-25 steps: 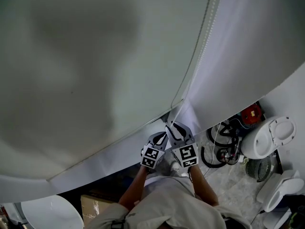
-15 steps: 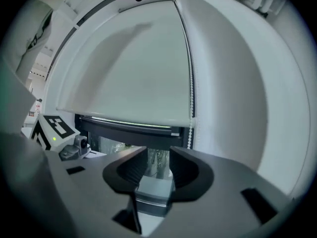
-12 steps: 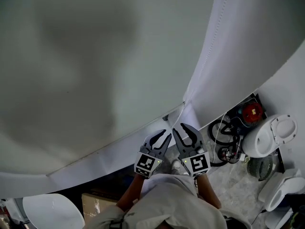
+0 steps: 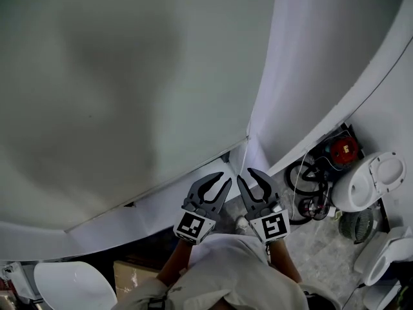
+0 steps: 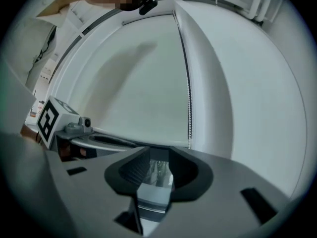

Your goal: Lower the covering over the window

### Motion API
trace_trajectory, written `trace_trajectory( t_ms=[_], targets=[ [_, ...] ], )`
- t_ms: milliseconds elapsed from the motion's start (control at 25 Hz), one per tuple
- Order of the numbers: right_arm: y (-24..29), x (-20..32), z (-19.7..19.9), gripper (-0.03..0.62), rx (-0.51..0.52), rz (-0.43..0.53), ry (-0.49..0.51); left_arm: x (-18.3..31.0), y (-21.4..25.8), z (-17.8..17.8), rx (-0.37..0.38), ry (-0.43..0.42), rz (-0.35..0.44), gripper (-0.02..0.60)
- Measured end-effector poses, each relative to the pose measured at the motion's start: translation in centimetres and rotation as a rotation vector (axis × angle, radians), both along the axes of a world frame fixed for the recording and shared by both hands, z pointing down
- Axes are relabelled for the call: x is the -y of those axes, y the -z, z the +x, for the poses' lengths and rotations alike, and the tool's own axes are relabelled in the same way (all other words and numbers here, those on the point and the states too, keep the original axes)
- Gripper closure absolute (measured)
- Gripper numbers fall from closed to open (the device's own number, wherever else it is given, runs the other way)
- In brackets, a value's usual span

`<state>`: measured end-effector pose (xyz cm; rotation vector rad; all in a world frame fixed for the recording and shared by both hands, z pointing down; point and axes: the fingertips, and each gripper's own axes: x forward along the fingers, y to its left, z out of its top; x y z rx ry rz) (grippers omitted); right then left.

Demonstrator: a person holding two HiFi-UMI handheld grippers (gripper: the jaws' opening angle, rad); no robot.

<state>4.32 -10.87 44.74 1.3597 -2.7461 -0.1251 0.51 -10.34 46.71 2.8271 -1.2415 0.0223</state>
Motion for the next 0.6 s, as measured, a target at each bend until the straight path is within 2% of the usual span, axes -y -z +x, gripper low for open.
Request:
trace_trajectory(
  t_ms=[120, 360, 600],
  targets=[
    [-0.1, -0.1, -0.2, 0.488, -0.053, 0.018, 0.002, -0.1, 1.3, -0.1, -0.006, 0.011, 0.029, 0.486],
    [0.9, -0.6, -0.7, 0.488, -0.014, 0.024, -0.010, -0.5, 3.8, -1.3, -0.024, 0.023, 0.074, 0.488],
    [1.4, -0.5, -1.6, 0.488, -0.011, 0.027, -0.007, -0.2, 4.1, -2.6, -0.029, 0.039, 0.077, 0.488]
  ],
)
